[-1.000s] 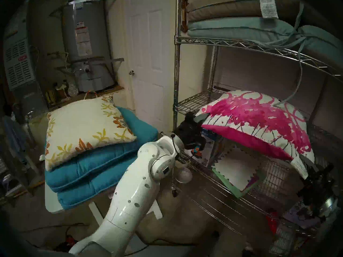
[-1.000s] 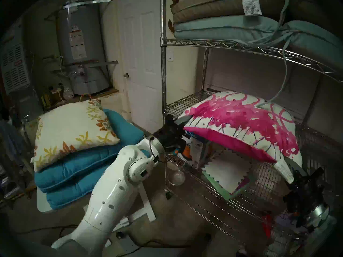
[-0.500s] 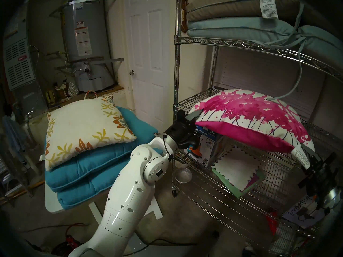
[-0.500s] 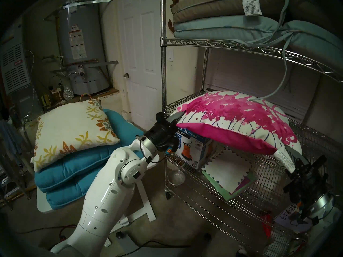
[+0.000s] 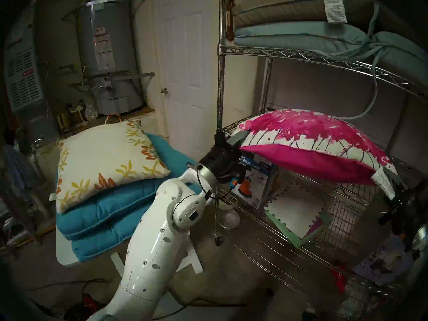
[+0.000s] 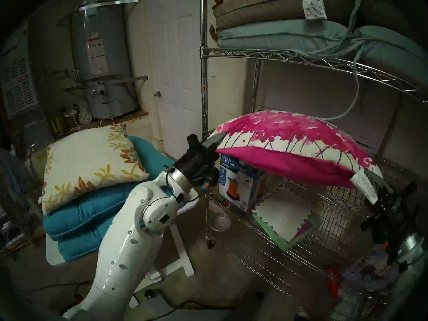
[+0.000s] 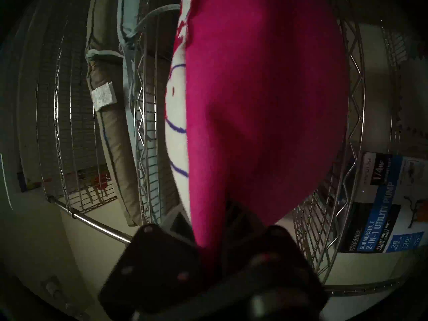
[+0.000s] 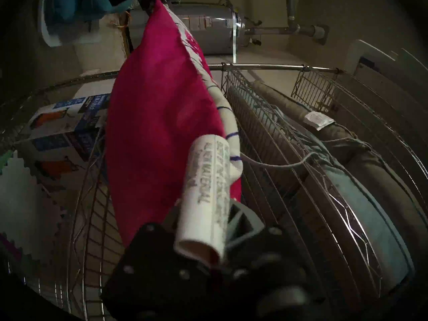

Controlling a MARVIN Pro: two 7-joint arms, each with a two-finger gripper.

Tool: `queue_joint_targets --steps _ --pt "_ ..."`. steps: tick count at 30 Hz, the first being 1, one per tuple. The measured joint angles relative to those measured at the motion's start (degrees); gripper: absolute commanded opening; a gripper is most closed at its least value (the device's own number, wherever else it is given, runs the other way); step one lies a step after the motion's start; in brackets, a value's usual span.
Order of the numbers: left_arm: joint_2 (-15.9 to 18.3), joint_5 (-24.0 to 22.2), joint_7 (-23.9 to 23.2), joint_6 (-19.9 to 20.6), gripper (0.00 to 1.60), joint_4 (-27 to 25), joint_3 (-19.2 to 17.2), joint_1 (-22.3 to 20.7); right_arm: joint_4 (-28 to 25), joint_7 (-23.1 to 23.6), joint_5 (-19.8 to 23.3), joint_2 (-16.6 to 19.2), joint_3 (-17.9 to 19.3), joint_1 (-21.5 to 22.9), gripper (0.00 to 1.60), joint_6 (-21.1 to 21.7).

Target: Take cushion off the shelf

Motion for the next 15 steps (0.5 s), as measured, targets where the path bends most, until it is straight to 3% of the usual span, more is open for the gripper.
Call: queue_joint_targets --steps 15 --pt "-0.22 -1.98 -1.19 0.66 0.0 -5.1 -2.32 2.17 -0.66 1.13 5.93 1.95 2.51 0.06 0.0 -2.27"
